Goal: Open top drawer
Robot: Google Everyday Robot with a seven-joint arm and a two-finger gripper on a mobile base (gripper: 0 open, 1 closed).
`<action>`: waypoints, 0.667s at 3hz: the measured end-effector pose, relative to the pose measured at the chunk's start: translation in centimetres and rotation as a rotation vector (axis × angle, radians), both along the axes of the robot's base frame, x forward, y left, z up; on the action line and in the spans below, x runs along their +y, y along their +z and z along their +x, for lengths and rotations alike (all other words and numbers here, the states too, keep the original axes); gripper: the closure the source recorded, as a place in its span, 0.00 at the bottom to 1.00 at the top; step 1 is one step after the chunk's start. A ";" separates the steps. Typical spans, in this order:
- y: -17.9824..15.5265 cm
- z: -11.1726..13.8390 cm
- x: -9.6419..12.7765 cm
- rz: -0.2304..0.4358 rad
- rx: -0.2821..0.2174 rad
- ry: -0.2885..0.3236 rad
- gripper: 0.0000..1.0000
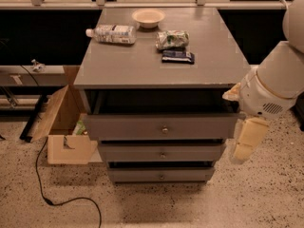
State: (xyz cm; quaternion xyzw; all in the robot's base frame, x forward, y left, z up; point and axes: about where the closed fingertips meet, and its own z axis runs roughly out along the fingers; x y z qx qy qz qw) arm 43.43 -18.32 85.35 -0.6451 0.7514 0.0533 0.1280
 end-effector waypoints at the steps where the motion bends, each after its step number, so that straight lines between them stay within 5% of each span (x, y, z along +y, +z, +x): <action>1: -3.1 2.8 0.2 0.087 -0.020 -0.032 0.00; 2: -3.1 2.8 0.2 0.088 -0.020 -0.032 0.00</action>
Offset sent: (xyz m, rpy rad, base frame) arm 0.0098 -0.0013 -0.0126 0.0386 -0.0046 -0.0137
